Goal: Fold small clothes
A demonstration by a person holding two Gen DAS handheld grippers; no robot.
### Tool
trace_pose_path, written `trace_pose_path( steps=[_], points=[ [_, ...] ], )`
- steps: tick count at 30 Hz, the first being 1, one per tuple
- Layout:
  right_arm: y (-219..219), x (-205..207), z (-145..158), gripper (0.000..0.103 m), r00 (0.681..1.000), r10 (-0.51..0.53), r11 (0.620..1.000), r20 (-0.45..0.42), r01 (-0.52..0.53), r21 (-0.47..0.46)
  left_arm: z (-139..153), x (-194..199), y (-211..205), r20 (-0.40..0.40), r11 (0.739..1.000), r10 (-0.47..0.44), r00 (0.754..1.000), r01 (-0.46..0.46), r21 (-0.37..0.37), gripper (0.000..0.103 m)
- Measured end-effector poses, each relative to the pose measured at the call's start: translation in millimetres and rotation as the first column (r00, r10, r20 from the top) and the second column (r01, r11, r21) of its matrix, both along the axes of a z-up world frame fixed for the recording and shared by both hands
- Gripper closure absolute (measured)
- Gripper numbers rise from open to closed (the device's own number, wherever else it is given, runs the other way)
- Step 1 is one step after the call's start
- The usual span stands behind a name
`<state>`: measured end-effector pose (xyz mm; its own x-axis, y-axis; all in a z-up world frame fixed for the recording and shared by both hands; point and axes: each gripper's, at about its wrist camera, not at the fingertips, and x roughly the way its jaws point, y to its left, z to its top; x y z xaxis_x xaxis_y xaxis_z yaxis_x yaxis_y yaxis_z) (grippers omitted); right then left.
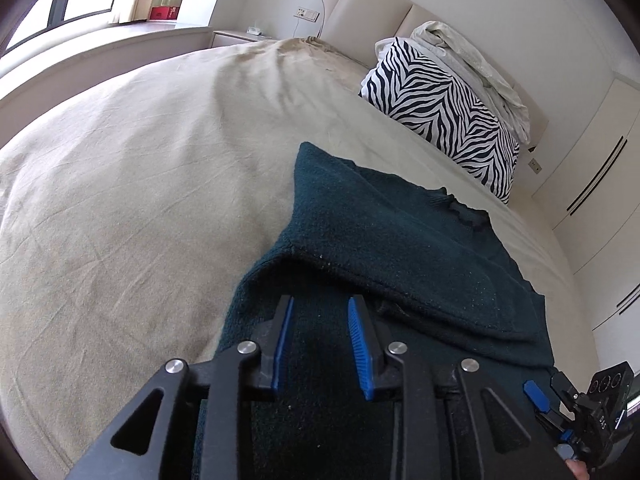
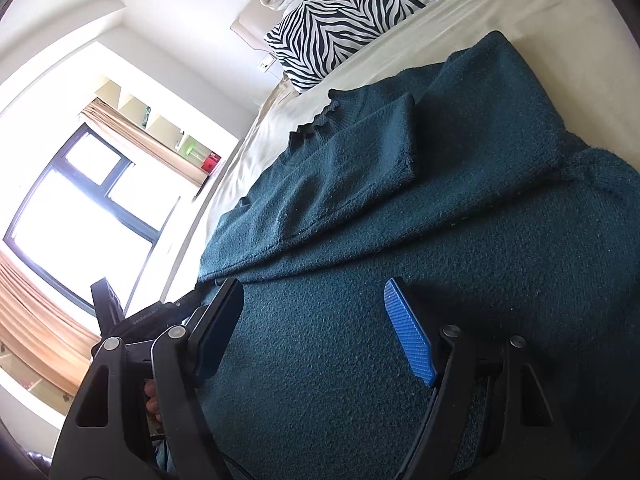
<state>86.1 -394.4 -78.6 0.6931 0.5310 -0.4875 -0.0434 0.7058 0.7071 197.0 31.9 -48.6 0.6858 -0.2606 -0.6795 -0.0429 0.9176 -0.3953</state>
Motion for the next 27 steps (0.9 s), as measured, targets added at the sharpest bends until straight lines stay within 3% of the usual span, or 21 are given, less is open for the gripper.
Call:
trace_pose_path(
  steps=[1,4,6,8,9,10,11,12,13,15,17,20,23,27],
  points=[
    [-0.1,-0.4,-0.2,0.03,1.0,0.001,1.0,0.002,-0.001,0.002,11.5,0.5,-1.2,0.039,1.0,-0.007,0.999,0.008,-0.011,0.072],
    [-0.8,-0.6,-0.9,0.03,1.0,0.002,1.0,0.007,-0.002,0.01,28.2,37.5,-1.0,0.106,0.99,-0.051,0.993,0.065,-0.129,0.056],
    [-1.6,-0.8,-1.6,0.03,1.0,0.004,1.0,0.01,-0.004,0.018,17.6,82.1,-1.9,0.052,0.983,-0.077,0.996,0.084,-0.162,0.057],
    [-2.4,-1.8,-2.2,0.03,1.0,0.007,1.0,0.018,-0.008,0.026,-5.2,125.8,0.3,-0.037,0.961,-0.13,0.991,0.117,-0.25,0.057],
    [-3.1,-2.2,-3.1,0.03,1.0,0.009,0.999,0.024,-0.01,0.032,-18.4,144.6,1.2,-0.08,0.963,-0.131,0.988,0.108,-0.248,0.059],
    [-3.8,-2.5,-3.9,0.03,1.0,0.01,0.999,0.028,-0.011,0.039,-30.5,156.3,4.0,-0.114,0.97,-0.12,0.986,0.092,-0.225,0.063],
    [-4.9,-2.4,-4.9,0.03,0.999,0.011,0.999,0.032,-0.013,0.048,-42.6,164.8,6.8,-0.134,0.969,-0.129,0.983,0.096,-0.229,0.077],
    [-5.9,-2.3,-5.6,0.03,0.999,0.012,0.998,0.035,-0.014,0.058,-50.5,166.4,11.5,-0.131,0.967,-0.127,0.983,0.093,-0.237,0.091],
    [-6.7,-2.5,-6.3,0.03,0.999,0.011,0.998,0.039,-0.014,0.068,-54.8,163.3,16.7,-0.123,0.965,-0.116,0.986,0.082,-0.25,0.095],
    [-8.3,-2.3,-7.9,0.03,0.999,0.009,0.996,0.044,-0.012,0.084,-57.0,155.3,22.7,-0.102,0.954,-0.118,0.988,0.084,-0.286,0.095],
    [-10.0,-2.7,-8.1,0.03,0.999,0.007,0.995,0.047,-0.011,0.098,-51.6,144.4,22.8,-0.093,0.959,-0.116,0.989,0.087,-0.268,0.094],
    [-13.2,-4.2,-6.7,0.03,0.999,0.003,0.992,0.043,-0.009,0.125,-40.0,124.4,18.6,-0.07,0.965,-0.138,0.988,0.118,-0.235,0.075],
    [-15.8,-10.7,-3.4,0.03,1.0,-0.005,0.99,0.021,0.001,0.144,-27.3,99.7,15.9,-0.043,0.968,-0.159,0.986,0.147,-0.205,0.062],
    [-19.5,-32.8,-5.2,0.031,0.999,-0.009,0.983,-0.04,0.017,0.183,-23.6,63.3,15.3,-0.055,0.97,-0.193,0.98,0.183,-0.159,0.061]
  ],
)
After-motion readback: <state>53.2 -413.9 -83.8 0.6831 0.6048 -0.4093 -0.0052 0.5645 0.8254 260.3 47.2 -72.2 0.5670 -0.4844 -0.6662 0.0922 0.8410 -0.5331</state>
